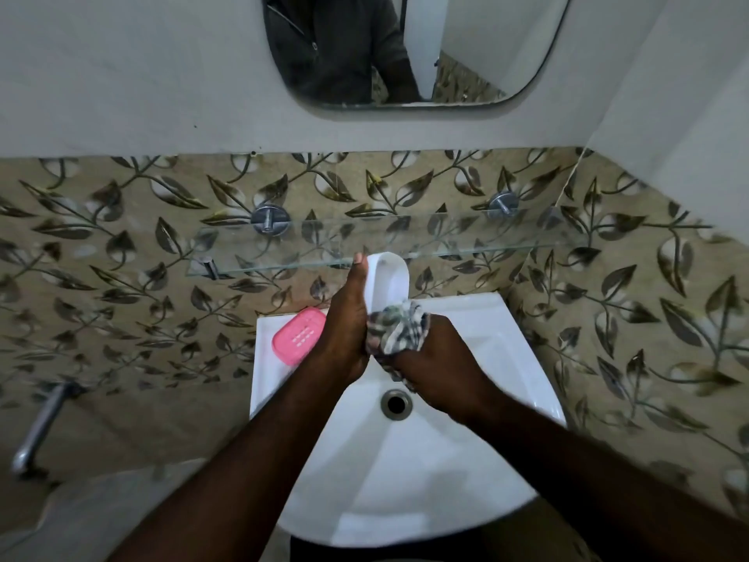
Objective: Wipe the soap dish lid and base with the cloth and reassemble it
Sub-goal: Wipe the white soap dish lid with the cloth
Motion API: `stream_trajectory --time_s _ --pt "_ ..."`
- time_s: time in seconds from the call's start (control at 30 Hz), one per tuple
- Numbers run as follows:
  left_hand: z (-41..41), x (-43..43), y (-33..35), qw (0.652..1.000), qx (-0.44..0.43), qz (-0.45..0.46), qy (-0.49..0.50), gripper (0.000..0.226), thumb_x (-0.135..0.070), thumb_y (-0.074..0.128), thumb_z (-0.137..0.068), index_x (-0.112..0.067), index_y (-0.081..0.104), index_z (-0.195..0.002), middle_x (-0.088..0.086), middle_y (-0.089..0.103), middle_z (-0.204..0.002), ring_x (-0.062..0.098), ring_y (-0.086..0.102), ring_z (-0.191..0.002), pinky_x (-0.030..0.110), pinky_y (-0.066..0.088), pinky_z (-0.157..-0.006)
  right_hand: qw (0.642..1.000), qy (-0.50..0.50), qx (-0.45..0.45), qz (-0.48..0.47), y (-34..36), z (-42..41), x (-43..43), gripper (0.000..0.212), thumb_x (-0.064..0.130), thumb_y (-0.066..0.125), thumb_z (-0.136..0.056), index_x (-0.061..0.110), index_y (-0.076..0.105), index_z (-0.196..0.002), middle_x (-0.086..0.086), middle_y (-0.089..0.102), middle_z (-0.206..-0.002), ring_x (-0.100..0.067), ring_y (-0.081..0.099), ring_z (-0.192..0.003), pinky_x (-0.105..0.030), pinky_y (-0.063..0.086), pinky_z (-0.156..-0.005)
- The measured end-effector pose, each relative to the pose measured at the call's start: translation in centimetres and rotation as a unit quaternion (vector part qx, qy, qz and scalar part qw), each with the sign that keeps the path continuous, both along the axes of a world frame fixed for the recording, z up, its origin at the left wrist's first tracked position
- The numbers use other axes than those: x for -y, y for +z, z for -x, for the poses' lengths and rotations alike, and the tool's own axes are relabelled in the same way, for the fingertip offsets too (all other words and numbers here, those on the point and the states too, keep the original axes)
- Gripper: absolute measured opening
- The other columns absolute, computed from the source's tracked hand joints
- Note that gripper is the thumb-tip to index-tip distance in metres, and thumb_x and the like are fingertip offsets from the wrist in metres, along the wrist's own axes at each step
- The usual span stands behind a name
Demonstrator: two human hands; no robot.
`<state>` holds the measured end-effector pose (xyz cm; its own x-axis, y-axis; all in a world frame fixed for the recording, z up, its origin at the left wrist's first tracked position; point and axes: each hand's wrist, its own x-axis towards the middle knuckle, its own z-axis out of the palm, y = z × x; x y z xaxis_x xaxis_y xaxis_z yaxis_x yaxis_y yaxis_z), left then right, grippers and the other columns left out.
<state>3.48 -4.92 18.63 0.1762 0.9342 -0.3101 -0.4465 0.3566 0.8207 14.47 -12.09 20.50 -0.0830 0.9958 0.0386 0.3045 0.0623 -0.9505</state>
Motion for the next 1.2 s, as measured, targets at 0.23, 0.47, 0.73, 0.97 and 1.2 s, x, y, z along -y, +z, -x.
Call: stream_trajectory --time_s 0.23,0.47,0.73,0.97,1.2 --pt "0.7 -0.4 0.5 0.997 -0.034 0.039 -0.063 0.066 -0.066 0.051 -0.084 -0.016 0.059 -0.126 0.018 0.066 -0.120 0.031 0.065 -0.104 0.044 0.053 -0.092 0.983 -0.012 0.081 -0.167 -3.8 0.9 1.7 0.022 0.000 0.064 -0.073 0.010 0.069 -0.093 0.004 0.070 -0.089 -0.011 0.064 -0.083 -0.021 0.049 -0.081" --pt "0.5 -0.3 0.5 0.999 -0.012 0.032 -0.040 0.057 -0.058 0.048 -0.091 -0.016 0.056 -0.129 0.015 0.063 -0.126 0.029 0.064 -0.108 0.043 0.051 -0.095 0.995 -0.056 0.061 -0.059 -2.4 1.2 0.2 0.007 0.018 0.064 -0.078 0.024 0.064 -0.074 0.007 0.068 -0.071 -0.016 0.060 -0.069 -0.032 0.050 -0.067" --pt "1.8 -0.3 1.6 0.987 0.054 0.077 -0.130 0.055 -0.054 0.044 -0.094 -0.015 0.055 -0.131 0.013 0.063 -0.127 0.028 0.061 -0.109 0.042 0.049 -0.095 0.883 0.011 0.248 -0.398 -3.8 -0.4 0.9 0.025 -0.010 0.074 -0.055 0.000 0.065 -0.077 -0.007 0.065 -0.075 -0.020 0.051 -0.076 -0.020 0.039 -0.071" --pt "-0.3 3.2 -1.6 0.981 0.191 0.008 -0.030 0.057 -0.048 0.053 -0.083 -0.007 0.061 -0.122 0.011 0.072 -0.103 0.023 0.069 -0.096 0.032 0.055 -0.084 0.983 -0.138 -0.085 -0.086 -2.1 2.4 0.7 0.015 0.021 0.078 -0.075 0.028 0.068 -0.082 0.010 0.072 -0.082 -0.004 0.068 -0.077 -0.024 0.053 -0.070" --pt "0.5 5.2 -2.3 0.978 0.201 -0.052 -0.032 0.056 -0.049 0.086 -0.043 -0.008 0.072 -0.079 0.007 0.064 -0.058 0.020 0.062 -0.055 0.022 0.051 -0.057 0.985 -0.063 -0.093 -0.128 -3.2 3.7 2.8 0.029 -0.001 0.070 -0.078 0.023 0.071 -0.094 0.008 0.074 -0.096 -0.009 0.070 -0.092 -0.026 0.054 -0.083"
